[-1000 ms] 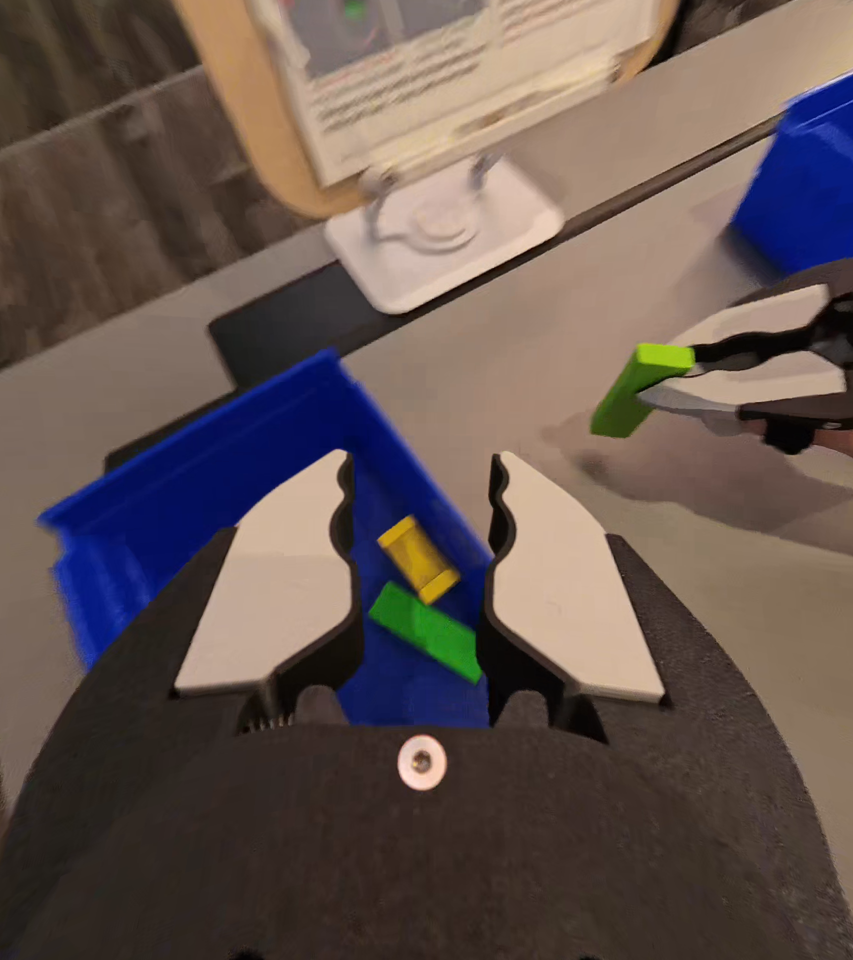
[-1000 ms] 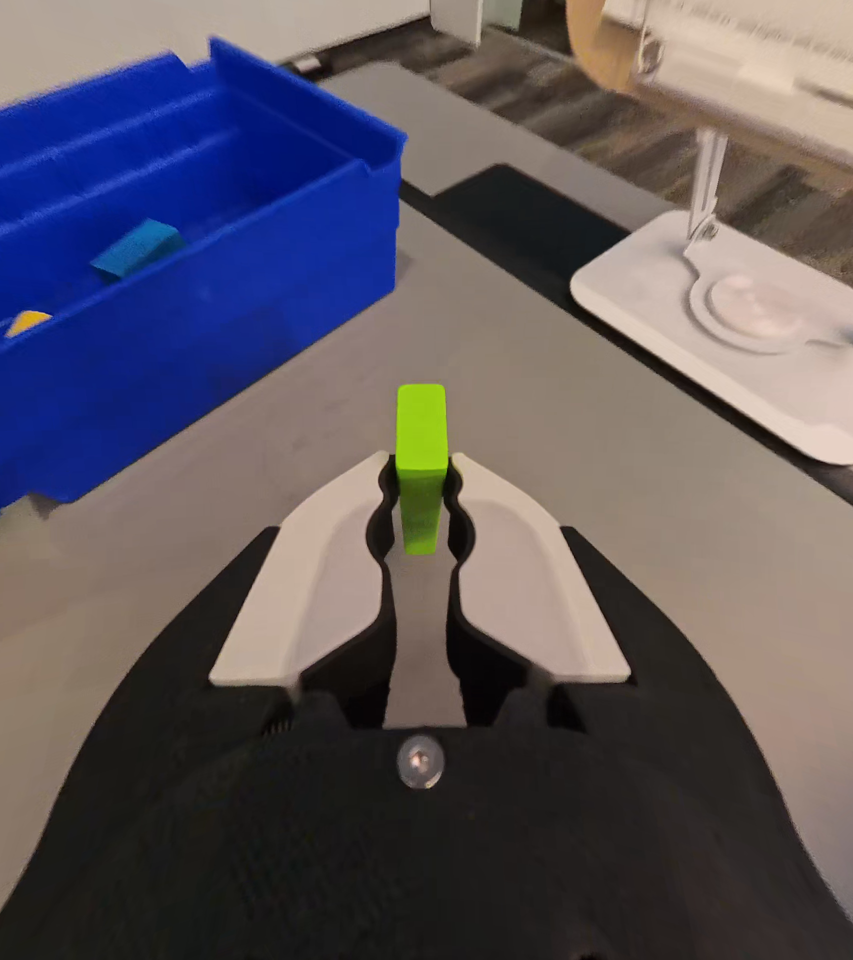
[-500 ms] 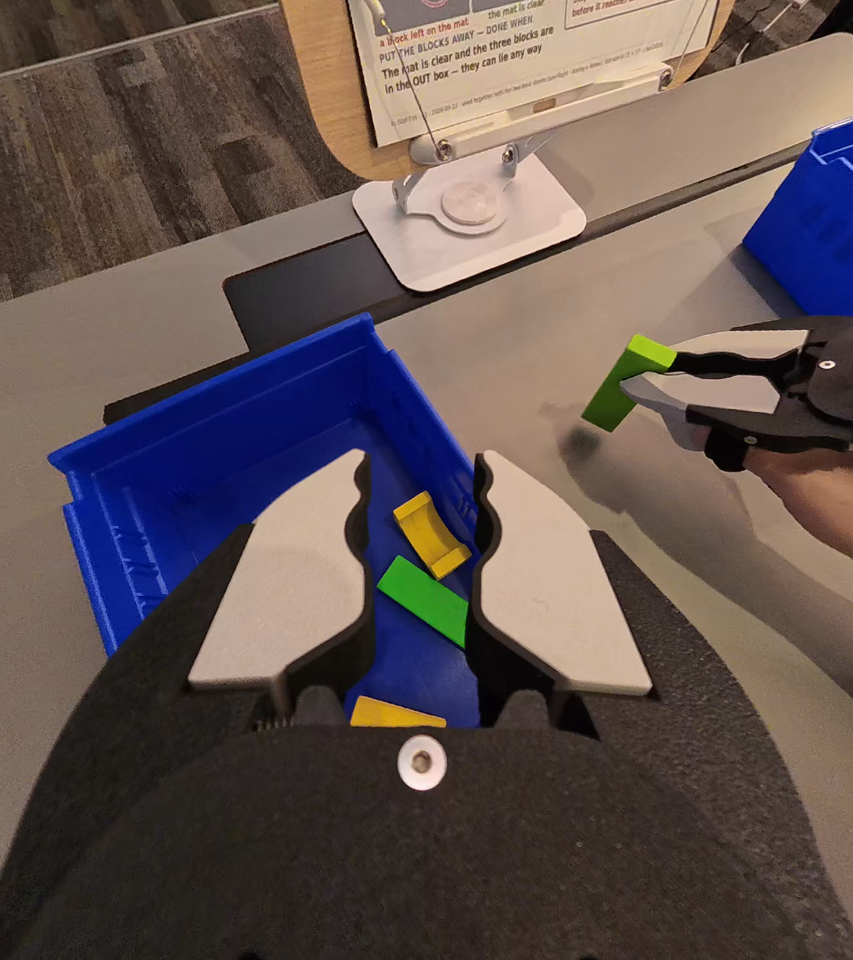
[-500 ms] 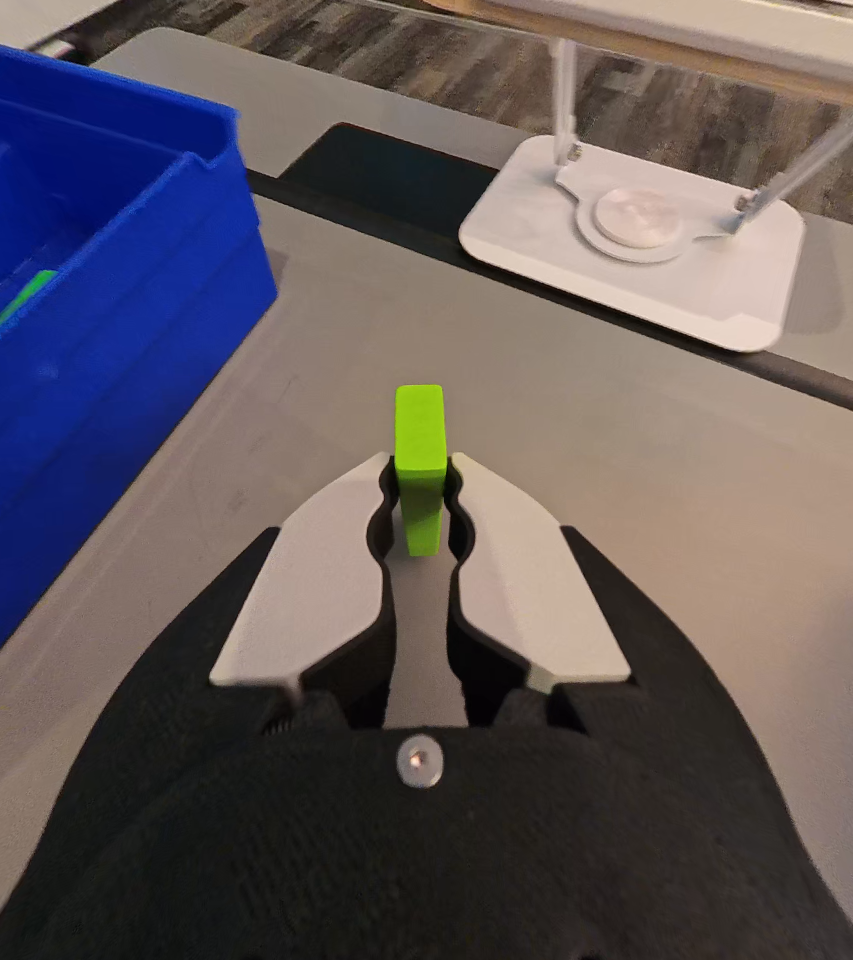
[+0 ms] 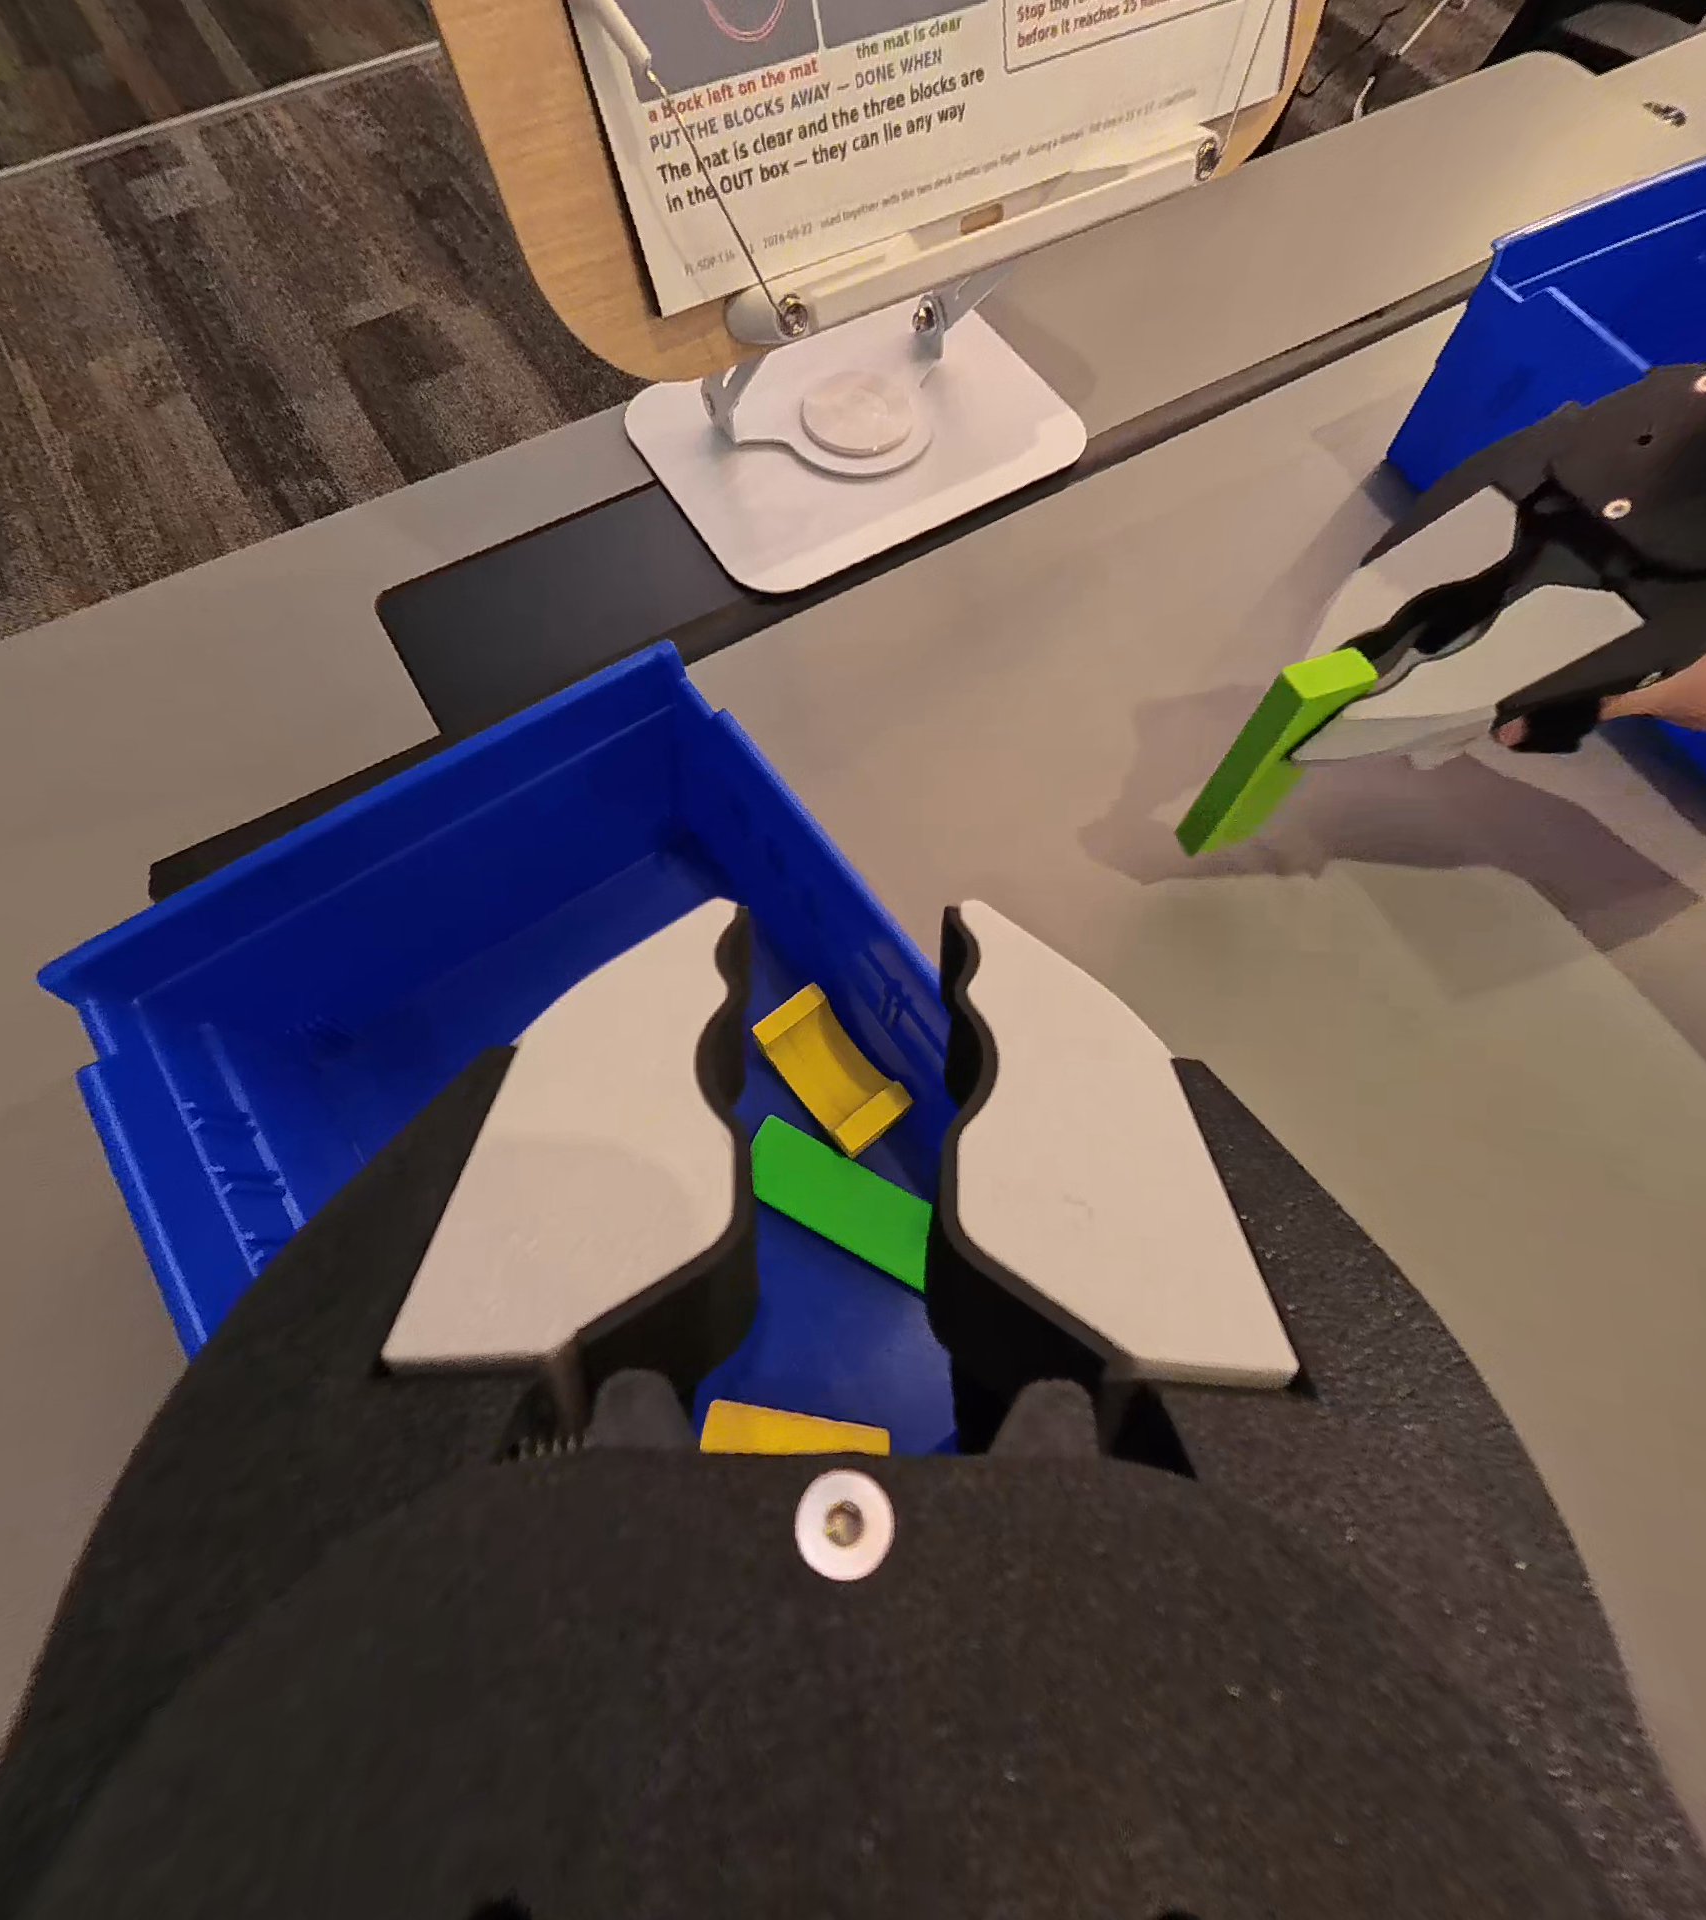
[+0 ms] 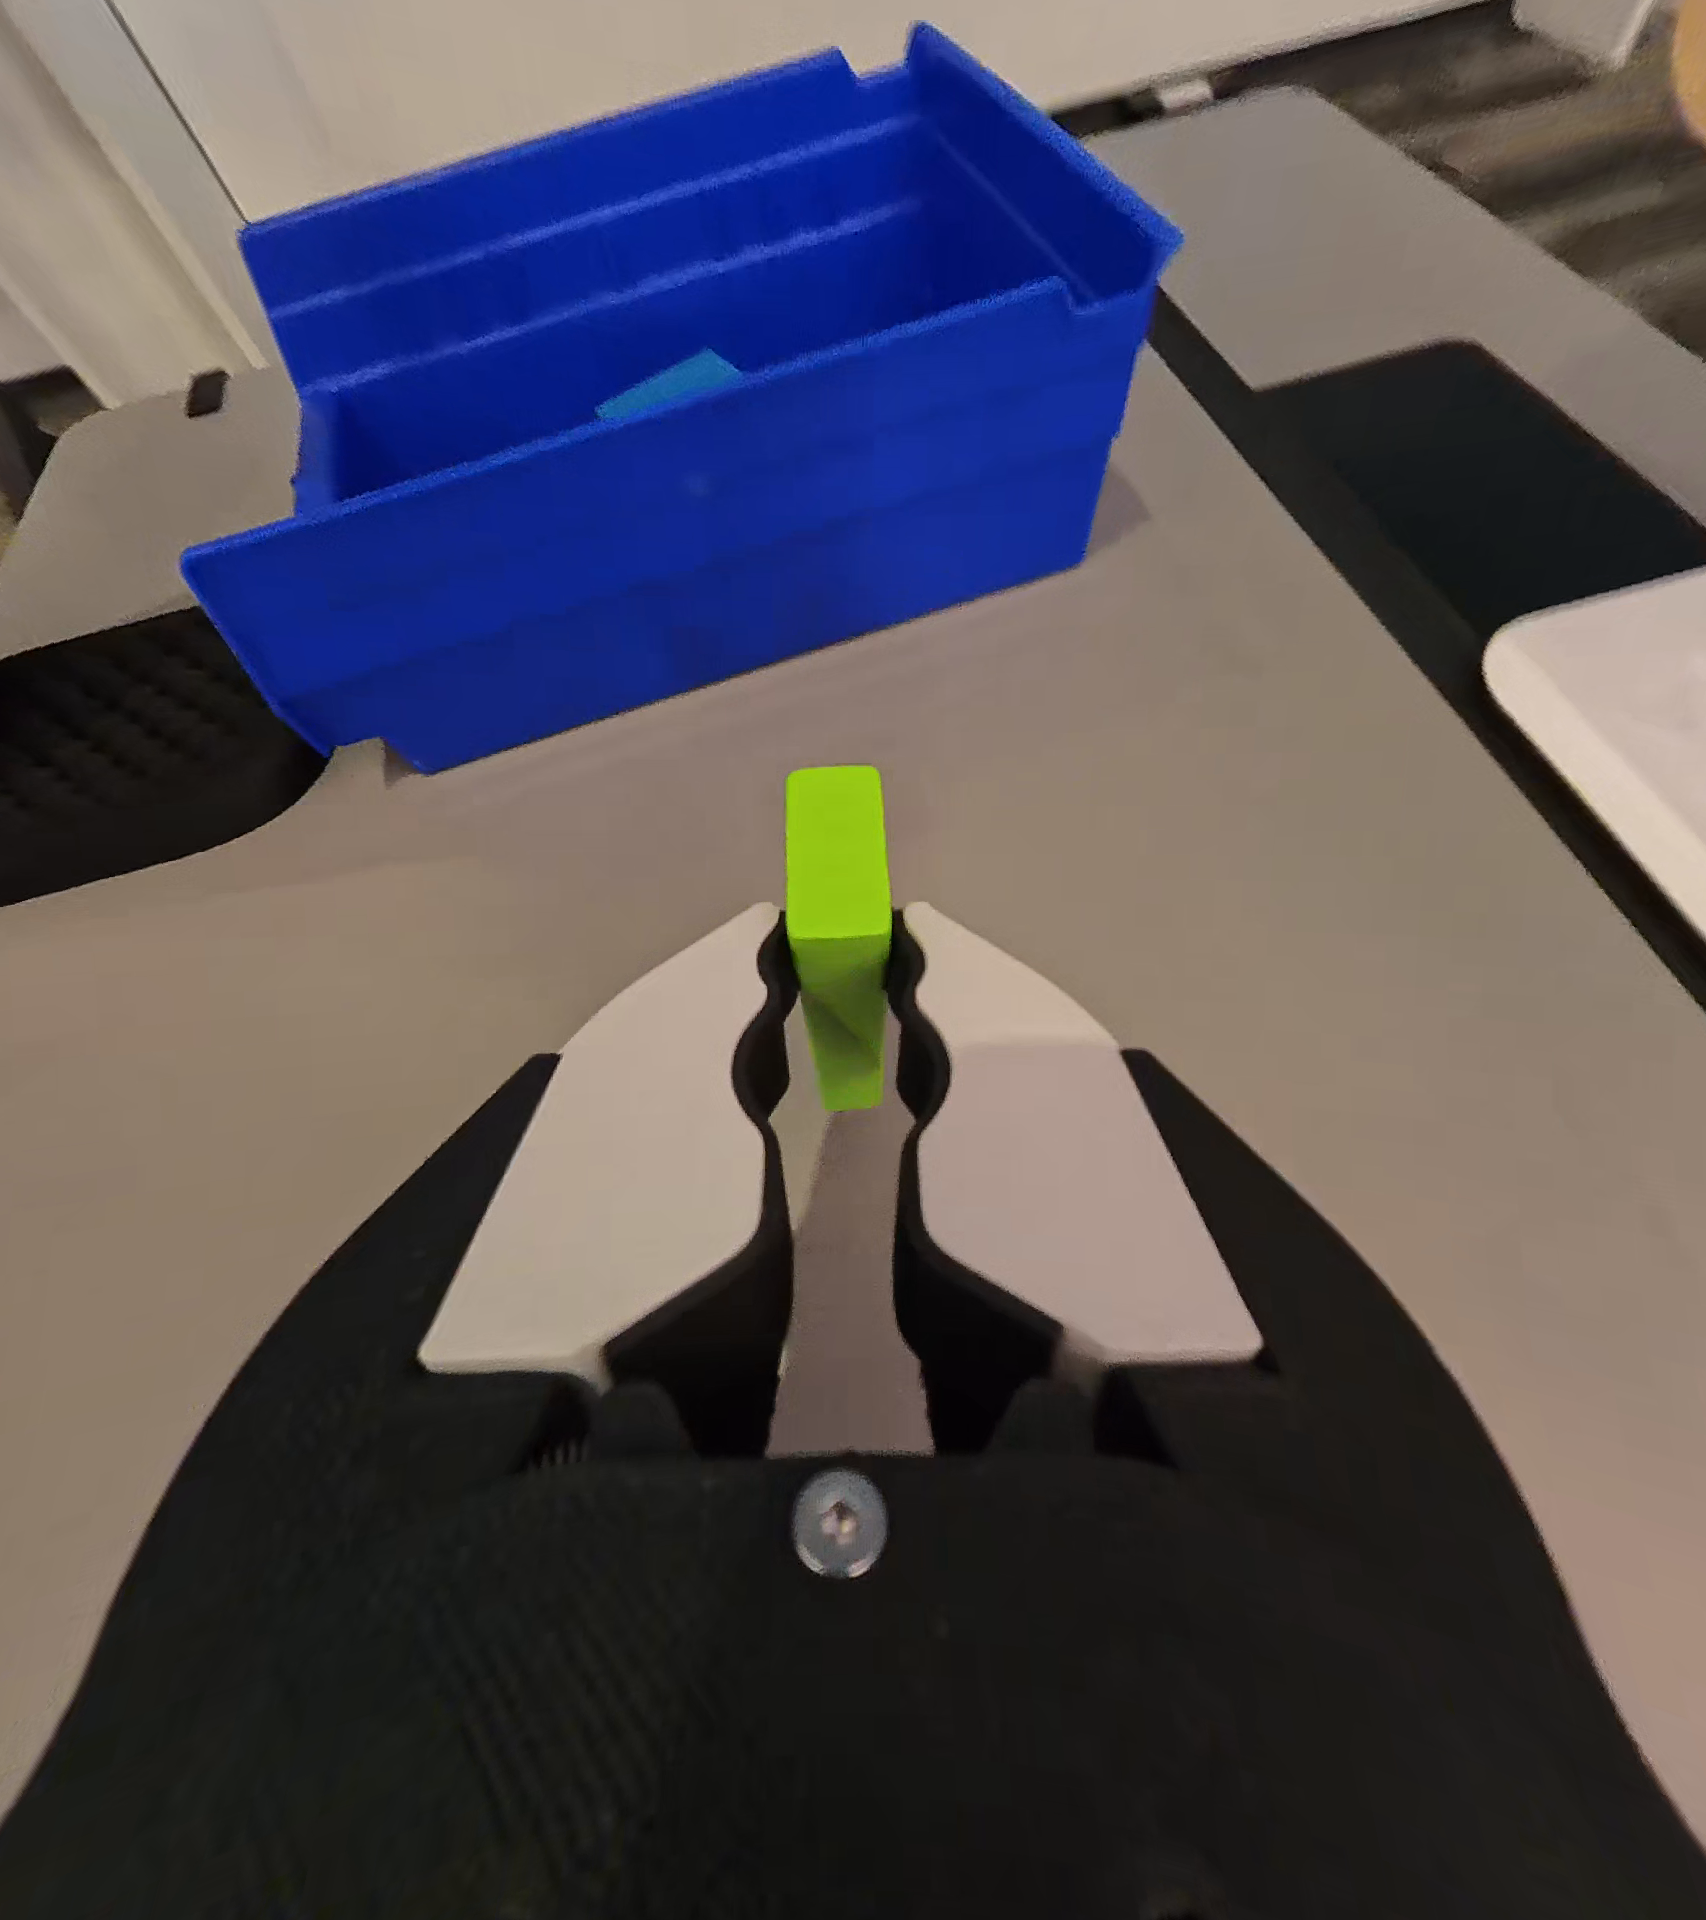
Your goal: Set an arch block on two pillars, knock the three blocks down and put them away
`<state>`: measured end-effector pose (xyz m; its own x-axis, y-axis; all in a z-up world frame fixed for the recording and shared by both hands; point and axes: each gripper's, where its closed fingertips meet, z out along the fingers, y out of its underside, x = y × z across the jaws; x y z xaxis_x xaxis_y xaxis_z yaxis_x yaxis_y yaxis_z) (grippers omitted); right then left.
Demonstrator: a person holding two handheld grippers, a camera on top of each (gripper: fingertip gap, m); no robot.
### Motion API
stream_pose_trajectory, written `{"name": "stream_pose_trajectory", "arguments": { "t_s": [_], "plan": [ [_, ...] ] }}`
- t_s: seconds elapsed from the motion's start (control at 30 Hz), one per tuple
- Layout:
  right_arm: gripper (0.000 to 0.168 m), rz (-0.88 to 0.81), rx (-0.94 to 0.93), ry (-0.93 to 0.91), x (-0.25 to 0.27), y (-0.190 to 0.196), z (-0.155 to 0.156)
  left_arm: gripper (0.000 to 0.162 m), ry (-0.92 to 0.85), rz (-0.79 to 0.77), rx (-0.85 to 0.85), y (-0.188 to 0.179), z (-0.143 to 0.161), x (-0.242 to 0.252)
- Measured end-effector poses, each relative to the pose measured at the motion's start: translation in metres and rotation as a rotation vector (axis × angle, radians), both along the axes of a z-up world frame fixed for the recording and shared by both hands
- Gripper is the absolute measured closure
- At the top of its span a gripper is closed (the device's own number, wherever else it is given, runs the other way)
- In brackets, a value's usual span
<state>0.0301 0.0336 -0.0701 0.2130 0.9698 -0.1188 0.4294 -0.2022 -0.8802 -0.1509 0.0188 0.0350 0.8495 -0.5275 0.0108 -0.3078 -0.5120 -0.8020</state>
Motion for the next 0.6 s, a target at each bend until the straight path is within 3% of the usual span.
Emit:
{"name": "stream_pose_trajectory", "arguments": {
  "t_s": [0.17,0.37,0.5,0.6],
  "plan": [
    [0.151,0.095,0.015,-0.032,-0.022,-0.001,-0.024,0.127,0.052,-0.009,-0.046,-0.001,-0.014,-0.006],
    [0.151,0.132,0.07,-0.06,-0.026,-0.003,-0.024,0.128,0.109,-0.052,-0.16,-0.008,-0.04,-0.012],
    [0.151,0.136,0.071,-0.082,-0.023,-0.002,-0.026,0.129,0.169,-0.128,-0.307,-0.023,-0.072,-0.014],
    [0.151,0.134,0.08,-0.089,-0.023,-0.002,-0.028,0.13,0.198,-0.05,-0.456,-0.03,-0.096,-0.031]
  ]
}}
